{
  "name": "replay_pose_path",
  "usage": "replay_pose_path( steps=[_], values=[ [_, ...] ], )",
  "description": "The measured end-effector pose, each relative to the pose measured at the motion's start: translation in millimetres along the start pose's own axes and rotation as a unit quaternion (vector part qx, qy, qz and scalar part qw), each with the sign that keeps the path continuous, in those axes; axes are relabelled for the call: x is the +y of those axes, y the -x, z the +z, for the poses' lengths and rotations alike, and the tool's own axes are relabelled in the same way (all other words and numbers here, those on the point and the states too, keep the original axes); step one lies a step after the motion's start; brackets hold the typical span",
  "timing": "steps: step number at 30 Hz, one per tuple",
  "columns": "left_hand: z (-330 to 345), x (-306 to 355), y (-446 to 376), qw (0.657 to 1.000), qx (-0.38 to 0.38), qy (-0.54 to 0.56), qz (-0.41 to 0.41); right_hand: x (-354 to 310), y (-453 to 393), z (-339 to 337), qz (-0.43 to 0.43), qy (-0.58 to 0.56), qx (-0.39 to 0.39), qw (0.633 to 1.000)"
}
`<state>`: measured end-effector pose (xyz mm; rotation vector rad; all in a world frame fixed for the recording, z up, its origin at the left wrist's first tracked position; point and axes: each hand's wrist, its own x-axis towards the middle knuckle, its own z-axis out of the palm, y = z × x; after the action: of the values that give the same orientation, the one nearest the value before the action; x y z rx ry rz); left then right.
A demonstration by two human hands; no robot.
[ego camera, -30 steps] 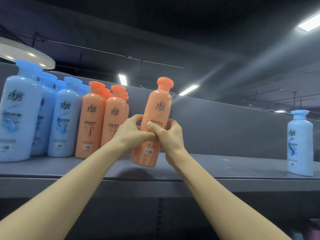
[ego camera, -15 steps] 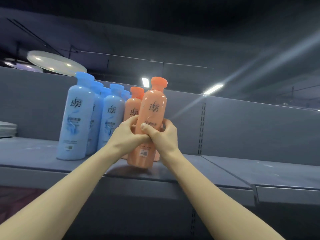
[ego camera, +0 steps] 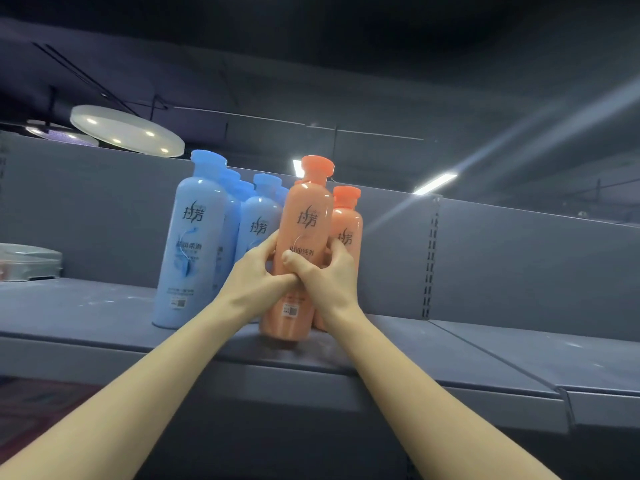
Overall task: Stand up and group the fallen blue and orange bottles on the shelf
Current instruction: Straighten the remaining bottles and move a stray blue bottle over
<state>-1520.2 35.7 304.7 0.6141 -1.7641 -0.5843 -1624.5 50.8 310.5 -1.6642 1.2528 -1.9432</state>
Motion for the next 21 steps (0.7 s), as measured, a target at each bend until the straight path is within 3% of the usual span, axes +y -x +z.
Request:
replay_pose_path(
  steps=[21],
  values=[
    [-2, -15, -2, 0.995, 0.033, -0.087, 0.044, 5, 1, 6, -0.020, 0.104, -0.001, 0.994]
  ],
)
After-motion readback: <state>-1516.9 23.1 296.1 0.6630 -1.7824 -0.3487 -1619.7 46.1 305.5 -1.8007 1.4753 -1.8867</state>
